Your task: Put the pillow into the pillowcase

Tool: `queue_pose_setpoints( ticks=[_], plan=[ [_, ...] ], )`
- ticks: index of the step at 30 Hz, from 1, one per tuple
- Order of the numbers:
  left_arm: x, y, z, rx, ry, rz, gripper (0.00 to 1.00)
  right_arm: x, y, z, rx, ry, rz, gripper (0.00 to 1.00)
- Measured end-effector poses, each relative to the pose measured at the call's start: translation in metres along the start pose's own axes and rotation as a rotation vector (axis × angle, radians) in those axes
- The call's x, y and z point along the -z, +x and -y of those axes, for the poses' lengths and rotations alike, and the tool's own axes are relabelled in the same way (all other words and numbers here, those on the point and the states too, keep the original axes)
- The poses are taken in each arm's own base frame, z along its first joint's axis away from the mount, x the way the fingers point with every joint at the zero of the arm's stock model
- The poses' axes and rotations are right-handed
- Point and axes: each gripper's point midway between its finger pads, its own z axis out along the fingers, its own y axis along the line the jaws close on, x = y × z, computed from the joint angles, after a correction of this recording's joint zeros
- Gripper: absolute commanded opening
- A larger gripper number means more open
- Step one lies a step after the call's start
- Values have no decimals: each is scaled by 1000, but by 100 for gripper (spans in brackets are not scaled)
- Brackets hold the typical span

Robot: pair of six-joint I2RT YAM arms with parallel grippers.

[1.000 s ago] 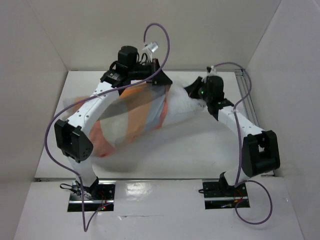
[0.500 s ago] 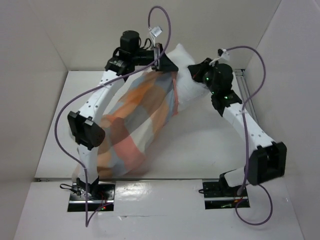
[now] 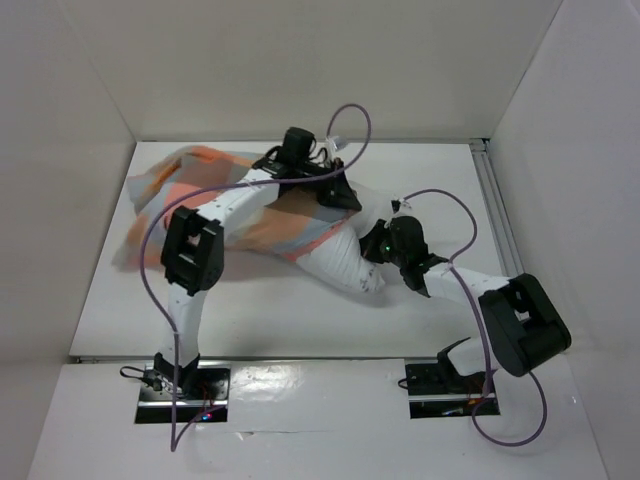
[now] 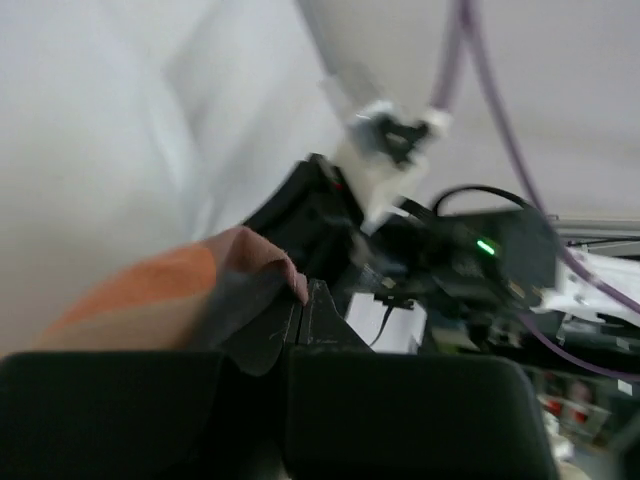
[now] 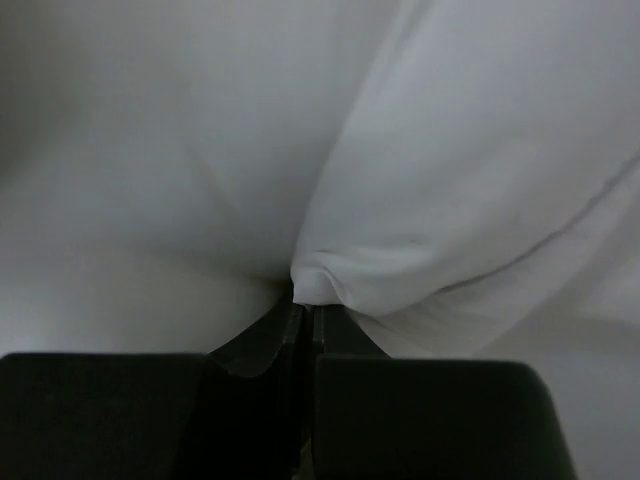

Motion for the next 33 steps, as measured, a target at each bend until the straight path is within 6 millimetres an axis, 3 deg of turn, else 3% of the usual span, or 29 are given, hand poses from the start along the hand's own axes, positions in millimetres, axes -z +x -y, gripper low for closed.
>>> queue_pose_setpoints(
  ticks=[1, 3, 4, 7, 9, 10, 12, 13, 14, 16, 20, 21, 24, 25, 26, 27, 29, 30, 31, 32, 33],
  plan=[
    [-14, 10, -16, 48, -7, -46, 0, -4, 10, -3, -4, -9, -31, 0],
    [-34, 21, -31, 98, -14, -107, 0, -10, 10, -16, -5, -37, -37, 0],
    [-37, 21, -29, 102, -15, -116, 0, -10, 9, -19, -7, -42, -34, 0],
    [-29, -7, 4, 3, 8, -69, 0, -12, -2, -27, -26, -47, -9, 0],
    [-16, -31, 26, -89, 9, 0, 1, -13, -16, -35, -33, -56, 27, 0],
    [-6, -44, 36, -137, -5, 44, 14, -13, -23, -40, -35, -64, 44, 0],
    [15, -63, 42, -183, -52, 119, 16, -13, -34, -50, -35, -83, 64, 0],
    [26, -70, 43, -194, -80, 151, 23, -13, -38, -55, -34, -92, 65, 0],
    [35, -76, 39, -207, -112, 180, 55, -13, -42, -60, -33, -104, 64, 0],
    [53, -76, 32, -208, -185, 218, 67, -12, -49, -67, -29, -130, 61, 0],
    [76, -59, 31, -226, -334, 257, 96, -9, -51, -56, -37, -139, 15, 0],
    [84, -56, 33, -241, -384, 280, 100, -7, -51, -52, -45, -137, -1, 0],
    [117, -43, 36, -277, -529, 364, 100, -5, -52, -44, -55, -132, -21, 0],
    [129, -36, 36, -277, -572, 391, 96, -5, -52, -42, -59, -130, -26, 0],
    [144, -29, 35, -276, -618, 426, 83, -5, -52, -40, -63, -127, -33, 2],
    [158, -21, 34, -272, -661, 475, 61, -5, -51, -39, -65, -127, -39, 11],
    [186, -3, 24, -254, -739, 581, 25, -6, -52, -39, -72, -125, -55, 45],
    [198, 12, 11, -227, -784, 617, 25, -7, -53, -40, -68, -123, -63, 74],
    [206, 28, -5, -192, -831, 640, 30, -9, -55, -41, -62, -119, -75, 80],
    [212, 43, -22, -157, -876, 646, 53, -10, -58, -42, -56, -115, -80, 84],
    [216, 59, -40, -121, -916, 652, 64, -12, -63, -43, -45, -110, -82, 87]
  ],
)
